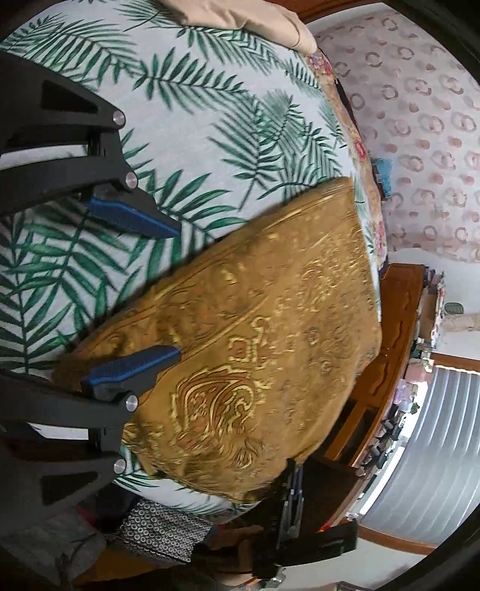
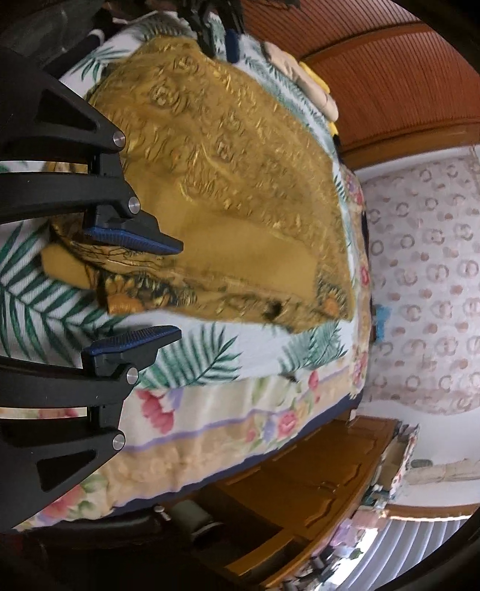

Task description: Fold small clothes

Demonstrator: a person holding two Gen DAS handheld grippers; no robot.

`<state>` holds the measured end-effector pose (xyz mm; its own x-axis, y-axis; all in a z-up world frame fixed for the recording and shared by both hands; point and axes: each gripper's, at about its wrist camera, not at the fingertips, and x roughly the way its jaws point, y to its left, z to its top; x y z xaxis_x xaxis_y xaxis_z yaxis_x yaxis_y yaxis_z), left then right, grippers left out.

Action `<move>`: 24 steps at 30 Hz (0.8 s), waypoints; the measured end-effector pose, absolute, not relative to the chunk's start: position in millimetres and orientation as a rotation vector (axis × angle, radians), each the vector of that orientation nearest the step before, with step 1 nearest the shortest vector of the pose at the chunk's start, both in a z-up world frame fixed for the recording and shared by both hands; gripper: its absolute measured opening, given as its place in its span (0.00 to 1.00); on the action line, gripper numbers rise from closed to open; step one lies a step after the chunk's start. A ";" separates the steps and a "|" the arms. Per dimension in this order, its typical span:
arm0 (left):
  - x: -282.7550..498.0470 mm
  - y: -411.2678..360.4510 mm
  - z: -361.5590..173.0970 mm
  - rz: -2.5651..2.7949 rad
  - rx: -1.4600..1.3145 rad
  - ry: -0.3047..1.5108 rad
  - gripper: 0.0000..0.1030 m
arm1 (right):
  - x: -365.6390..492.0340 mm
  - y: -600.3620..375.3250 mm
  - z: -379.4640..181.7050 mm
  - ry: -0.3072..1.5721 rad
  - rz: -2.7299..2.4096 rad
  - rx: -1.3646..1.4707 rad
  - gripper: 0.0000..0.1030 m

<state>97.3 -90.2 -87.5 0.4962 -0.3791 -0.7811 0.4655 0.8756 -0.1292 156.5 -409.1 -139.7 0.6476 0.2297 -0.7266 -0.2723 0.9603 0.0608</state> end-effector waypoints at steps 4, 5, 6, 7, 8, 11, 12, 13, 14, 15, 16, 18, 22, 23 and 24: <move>90.4 -89.7 -88.3 -0.521 0.091 0.917 0.58 | 156.4 -407.1 -139.4 0.816 0.278 -0.069 0.39; 88.4 -89.3 -88.0 -0.525 0.080 0.917 0.58 | 156.0 -405.5 -138.2 0.812 0.271 -0.080 0.39; 87.2 -89.5 -87.8 -0.527 0.072 0.917 0.58 | 154.8 -404.3 -137.5 0.809 0.267 -0.087 0.40; 85.4 -89.2 -87.7 -0.536 0.060 0.920 0.58 | 153.4 -403.1 -136.1 0.801 0.260 -0.099 0.41; 84.2 -89.3 -87.4 -0.544 0.054 0.921 0.58 | 152.1 -400.7 -134.4 0.794 0.254 -0.110 0.41; 79.0 -88.7 -86.8 -0.571 0.040 0.925 0.58 | 148.2 -396.5 -127.5 0.779 0.264 -0.120 0.51; 77.2 -88.9 -86.5 -0.578 0.038 0.925 0.58 | 145.2 -394.5 -124.2 0.770 0.268 -0.123 0.51; 75.5 -88.9 -86.1 -0.585 0.034 0.926 0.57 | 143.3 -393.0 -121.9 0.763 0.270 -0.128 0.52; 73.2 -88.5 -86.0 -0.593 0.028 0.927 0.55 | 140.3 -390.1 -119.0 0.755 0.272 -0.137 0.52; 71.9 -88.9 -85.5 -0.600 0.025 0.928 0.53 | 137.3 -387.2 -117.0 0.746 0.274 -0.145 0.53; 70.0 -89.4 -85.4 -0.609 0.024 0.928 0.51 | 134.6 -384.3 -114.8 0.737 0.280 -0.151 0.54; 66.4 -90.8 -85.3 -0.630 0.023 0.928 0.48 | 131.2 -378.3 -111.6 0.728 0.303 -0.151 0.55; 63.5 -93.8 -84.8 -0.687 0.001 0.935 0.17 | 125.9 -366.1 -112.4 0.730 0.359 -0.154 0.59; 63.9 -94.4 -83.2 -0.688 0.001 0.932 0.06 | 125.1 -363.3 -113.3 0.733 0.373 -0.156 0.59; 64.6 -95.3 -80.1 -0.686 0.003 0.927 0.04 | 123.9 -358.7 -115.4 0.737 0.389 -0.158 0.60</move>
<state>64.6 -95.3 -80.1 0.4055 -0.5425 -0.7357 0.5454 0.7895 -0.2816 123.9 -358.7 -115.4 0.6730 0.2890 -0.6809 -0.3989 0.9170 -0.0051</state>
